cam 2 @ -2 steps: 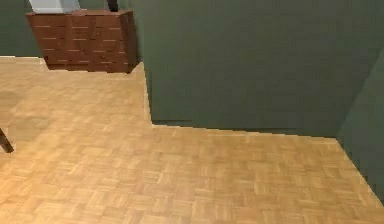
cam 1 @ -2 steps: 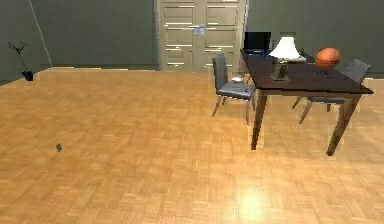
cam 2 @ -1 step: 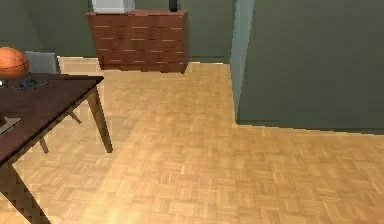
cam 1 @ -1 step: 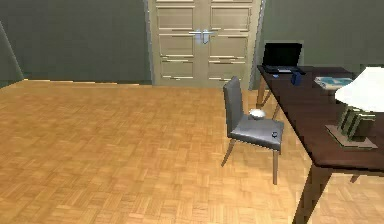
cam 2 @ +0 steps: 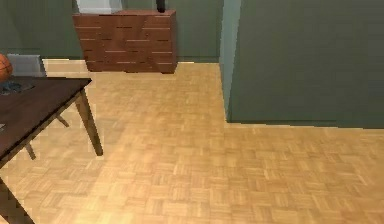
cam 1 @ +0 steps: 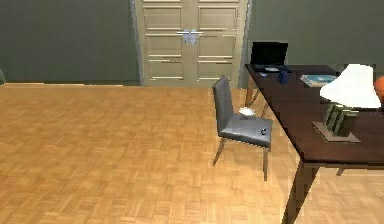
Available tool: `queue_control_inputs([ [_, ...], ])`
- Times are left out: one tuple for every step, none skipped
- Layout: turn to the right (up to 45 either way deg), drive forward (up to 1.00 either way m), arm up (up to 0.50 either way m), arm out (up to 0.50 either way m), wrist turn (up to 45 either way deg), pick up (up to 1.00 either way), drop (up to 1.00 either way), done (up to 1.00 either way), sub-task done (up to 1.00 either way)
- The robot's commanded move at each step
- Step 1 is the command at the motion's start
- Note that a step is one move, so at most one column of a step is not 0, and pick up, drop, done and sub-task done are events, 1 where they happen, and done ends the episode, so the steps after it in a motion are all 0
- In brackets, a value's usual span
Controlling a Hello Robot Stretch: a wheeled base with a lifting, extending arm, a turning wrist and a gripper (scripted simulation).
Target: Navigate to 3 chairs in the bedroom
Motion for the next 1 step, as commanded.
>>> queue_control_inputs([
  [0.0,0.65,0.0,0.0,0.0,0.0,0.0,0.0,0.0],
])
